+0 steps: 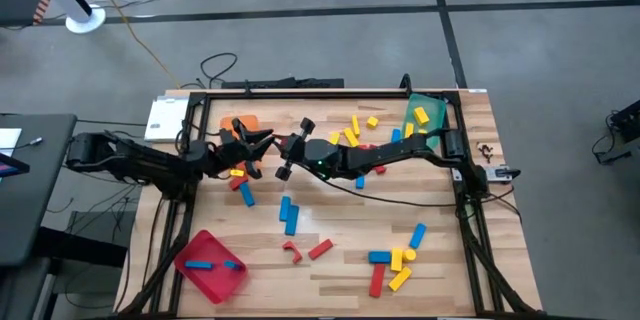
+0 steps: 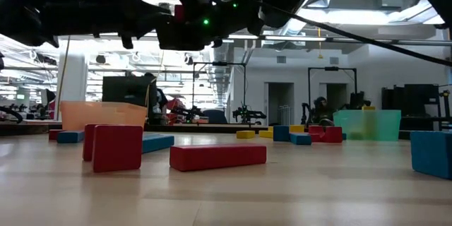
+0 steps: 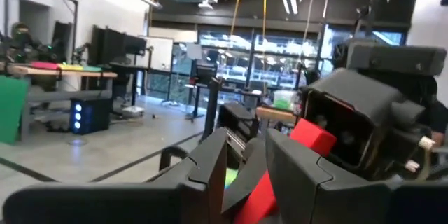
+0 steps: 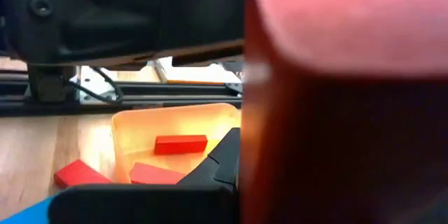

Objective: Sort blocks
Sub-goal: Put the red wooden block into the orange bin

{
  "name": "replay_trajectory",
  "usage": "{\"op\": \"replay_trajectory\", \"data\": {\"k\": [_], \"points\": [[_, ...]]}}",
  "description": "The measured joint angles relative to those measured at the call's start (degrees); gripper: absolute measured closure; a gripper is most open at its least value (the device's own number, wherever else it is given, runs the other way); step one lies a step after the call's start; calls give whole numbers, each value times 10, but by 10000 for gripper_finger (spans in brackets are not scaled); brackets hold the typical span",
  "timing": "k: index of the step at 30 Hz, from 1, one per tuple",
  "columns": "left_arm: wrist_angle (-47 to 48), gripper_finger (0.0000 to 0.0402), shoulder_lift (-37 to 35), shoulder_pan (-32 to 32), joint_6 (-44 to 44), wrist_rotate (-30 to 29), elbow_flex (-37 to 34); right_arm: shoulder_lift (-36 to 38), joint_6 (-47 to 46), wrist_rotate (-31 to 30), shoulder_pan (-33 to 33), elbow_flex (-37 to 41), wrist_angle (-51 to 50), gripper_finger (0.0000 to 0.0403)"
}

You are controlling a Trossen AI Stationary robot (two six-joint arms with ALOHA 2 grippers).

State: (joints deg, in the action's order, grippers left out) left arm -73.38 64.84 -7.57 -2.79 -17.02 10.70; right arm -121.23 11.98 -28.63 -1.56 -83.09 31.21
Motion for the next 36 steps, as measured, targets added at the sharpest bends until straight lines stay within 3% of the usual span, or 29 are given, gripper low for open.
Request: {"op": "replay_trajectory", "data": {"k": [7,13,18,24,29,36], "points": [[24,307,0,0,5,15,0,0,1,5,0,0,-9,344],[51,302,-36,0,35,68,0,5,-1,62,7,0,-52,344],[150,270,-120,0,79,73,0,14,-1,100,20,1,-104,345],[360,199,-189,-5,75,138,28,23,-9,185,27,1,-126,345],[442,176,-168,-7,51,192,74,23,-31,264,19,0,-121,345],[444,176,-105,-8,42,230,116,23,-44,280,17,0,-133,345]]}}
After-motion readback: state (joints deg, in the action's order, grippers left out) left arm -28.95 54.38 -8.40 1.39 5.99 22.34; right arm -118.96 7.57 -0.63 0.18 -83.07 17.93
